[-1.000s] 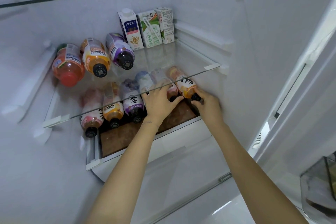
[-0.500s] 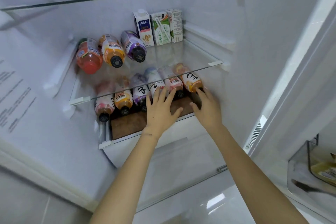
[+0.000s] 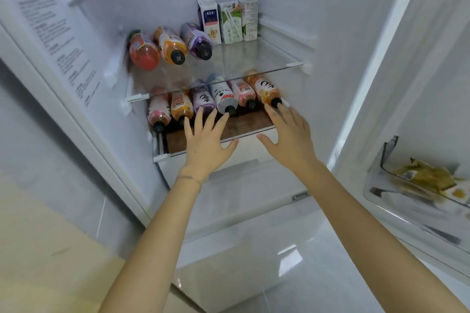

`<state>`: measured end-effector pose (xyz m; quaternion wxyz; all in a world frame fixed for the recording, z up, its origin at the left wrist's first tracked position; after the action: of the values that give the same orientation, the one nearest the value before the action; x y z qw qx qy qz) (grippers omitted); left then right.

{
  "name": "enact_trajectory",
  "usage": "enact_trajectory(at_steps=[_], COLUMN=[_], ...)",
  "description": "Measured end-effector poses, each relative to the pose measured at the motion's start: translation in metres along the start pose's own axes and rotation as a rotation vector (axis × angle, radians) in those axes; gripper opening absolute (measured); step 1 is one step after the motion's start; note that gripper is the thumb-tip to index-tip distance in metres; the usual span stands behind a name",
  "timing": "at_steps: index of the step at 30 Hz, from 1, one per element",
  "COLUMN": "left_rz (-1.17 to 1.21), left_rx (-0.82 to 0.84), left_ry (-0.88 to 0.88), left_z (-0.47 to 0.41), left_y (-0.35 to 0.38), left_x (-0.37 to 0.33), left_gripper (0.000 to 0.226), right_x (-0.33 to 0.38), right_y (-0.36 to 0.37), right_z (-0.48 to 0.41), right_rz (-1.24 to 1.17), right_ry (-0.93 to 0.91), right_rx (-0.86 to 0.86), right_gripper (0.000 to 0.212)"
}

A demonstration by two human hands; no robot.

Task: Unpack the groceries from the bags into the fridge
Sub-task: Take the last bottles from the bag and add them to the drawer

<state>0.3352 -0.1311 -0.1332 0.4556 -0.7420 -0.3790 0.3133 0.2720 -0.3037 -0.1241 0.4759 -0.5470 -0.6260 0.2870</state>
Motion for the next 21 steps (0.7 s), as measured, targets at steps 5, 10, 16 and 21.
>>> enact_trajectory(at_steps=[5, 10, 16, 21], left_rz=[-0.03, -0.055, -0.132, -0.16], left_rx=[-0.036, -0.057, -0.017, -0.025], left_ry=[-0.035, -0.121, -0.215, -0.265], left_z=[0.035, 0.079, 0.14, 0.18], left_y=[-0.031, -0.052, -0.075, -0.108], left_x=[-0.026, -0.054, -0.1, -0.118], left_gripper=[0.07, 0.073, 0.066, 0.065], right_x=[0.012, 0.012, 0.007, 0.013], right_y=[-0.025, -0.043, -0.066, -0.094], right_z=[0.031, 0.066, 0.115, 0.148], right_rz=[-0.057, -0.087, -0.061, -0.063], right_ry=[-0.069, -0.14, -0.235, -0.316], right_rx=[0.039, 0.14, 0.239, 0.233], right_gripper=[0.068, 0.07, 0.07, 0.07])
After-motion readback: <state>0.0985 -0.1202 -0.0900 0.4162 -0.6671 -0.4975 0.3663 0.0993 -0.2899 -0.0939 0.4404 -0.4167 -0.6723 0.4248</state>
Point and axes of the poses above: each hand's wrist, its own z-axis away from the middle knuckle, its own y-axis out of the palm, x = y × z, the point moved 10 cm from there along -z, towards the middle knuckle, and after that the axes turned 4 degrees about x, right-handed, at the moved point
